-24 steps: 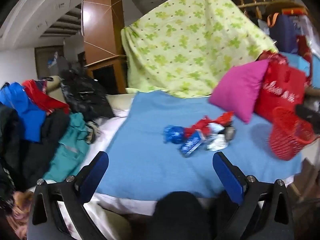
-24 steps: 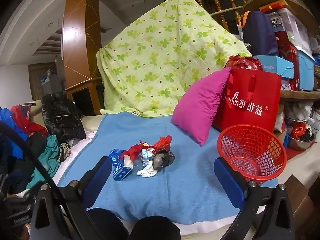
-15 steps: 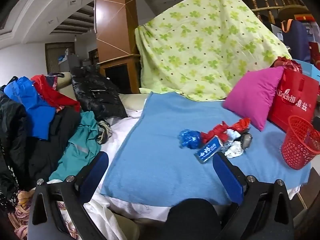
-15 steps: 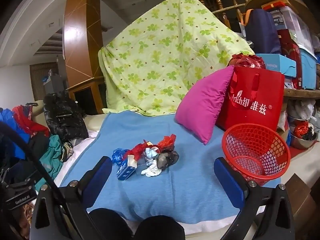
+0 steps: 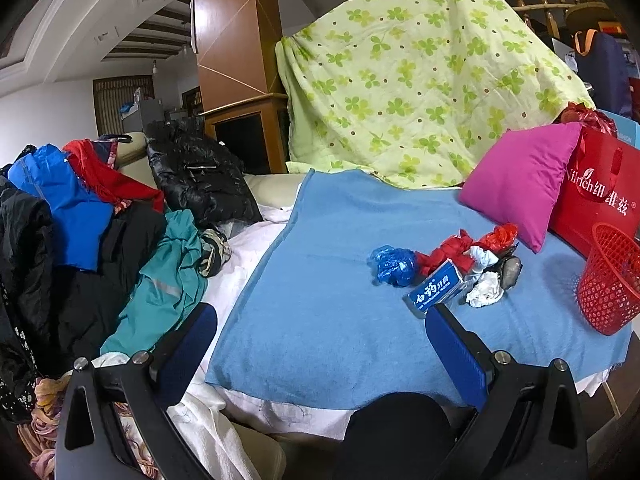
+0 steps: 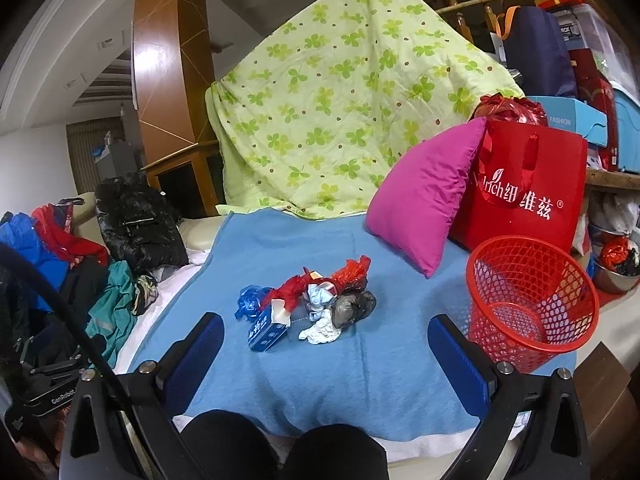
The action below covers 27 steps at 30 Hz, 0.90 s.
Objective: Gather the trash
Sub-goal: 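Move both tools toward the trash pile on the blue blanket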
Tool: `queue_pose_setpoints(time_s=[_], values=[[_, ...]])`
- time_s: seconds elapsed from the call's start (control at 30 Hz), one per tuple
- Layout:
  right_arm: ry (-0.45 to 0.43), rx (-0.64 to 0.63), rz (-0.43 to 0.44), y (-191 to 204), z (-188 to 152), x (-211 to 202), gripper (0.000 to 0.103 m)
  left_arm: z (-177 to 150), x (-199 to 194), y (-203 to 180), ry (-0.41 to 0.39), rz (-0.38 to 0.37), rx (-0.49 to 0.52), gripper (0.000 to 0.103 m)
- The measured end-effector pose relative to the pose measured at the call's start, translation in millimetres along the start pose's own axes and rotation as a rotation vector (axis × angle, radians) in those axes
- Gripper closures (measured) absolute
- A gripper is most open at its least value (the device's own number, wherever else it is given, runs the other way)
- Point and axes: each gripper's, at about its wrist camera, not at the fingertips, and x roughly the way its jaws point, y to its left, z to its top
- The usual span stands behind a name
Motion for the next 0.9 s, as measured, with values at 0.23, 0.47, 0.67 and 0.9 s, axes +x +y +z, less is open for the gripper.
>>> queue_pose_setpoints(time_s=[0.23, 0.47, 0.67, 0.9], values=[[-0.029, -0.005, 0.009, 5, -1, 2, 0.000, -4, 6, -1, 0.008, -0.010, -0.022, 0.000], [-0.013, -0.015, 0.010, 5, -1, 8, 0.000, -6, 12, -2, 0.023, -0.013, -0.035, 0.000], [0.008, -0.018, 0.011, 3, -1, 16, 0.000, -7, 19, -2, 0.039, -0.030, -0.054, 0.000], [0.035, -0.014, 0.011, 5, -4, 26, 0.000, -9, 29, -4, 0.063, -0.029, -0.048, 0.000]])
